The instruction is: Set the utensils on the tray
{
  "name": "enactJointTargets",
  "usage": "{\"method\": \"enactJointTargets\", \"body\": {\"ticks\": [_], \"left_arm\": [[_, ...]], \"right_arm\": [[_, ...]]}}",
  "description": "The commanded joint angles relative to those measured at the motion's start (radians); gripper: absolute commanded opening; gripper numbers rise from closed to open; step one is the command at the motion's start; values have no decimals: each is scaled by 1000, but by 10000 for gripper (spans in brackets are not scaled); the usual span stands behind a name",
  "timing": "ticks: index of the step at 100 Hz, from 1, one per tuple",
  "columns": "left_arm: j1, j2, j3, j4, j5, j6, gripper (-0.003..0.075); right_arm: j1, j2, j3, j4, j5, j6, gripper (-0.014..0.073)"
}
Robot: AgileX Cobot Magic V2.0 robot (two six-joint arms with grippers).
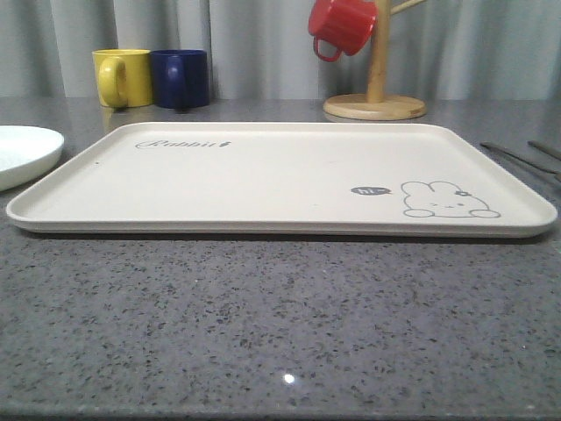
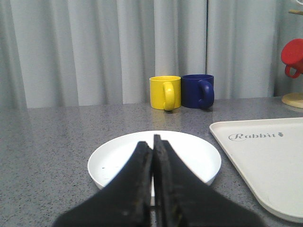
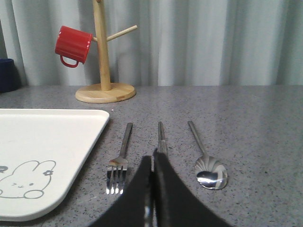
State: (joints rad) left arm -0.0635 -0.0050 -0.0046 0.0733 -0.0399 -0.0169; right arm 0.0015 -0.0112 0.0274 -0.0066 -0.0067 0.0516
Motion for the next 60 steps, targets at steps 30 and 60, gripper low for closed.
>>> {"method": "enactJointTargets", "body": {"ticks": [30, 60], "left_arm": [[2, -33, 40, -8, -80, -11, -18], [2, -9, -104, -59, -20, -11, -18]], "right_arm": [[-5, -18, -17, 0, -84, -8, -68], [-5, -18, -17, 0, -84, -8, -68]]}}
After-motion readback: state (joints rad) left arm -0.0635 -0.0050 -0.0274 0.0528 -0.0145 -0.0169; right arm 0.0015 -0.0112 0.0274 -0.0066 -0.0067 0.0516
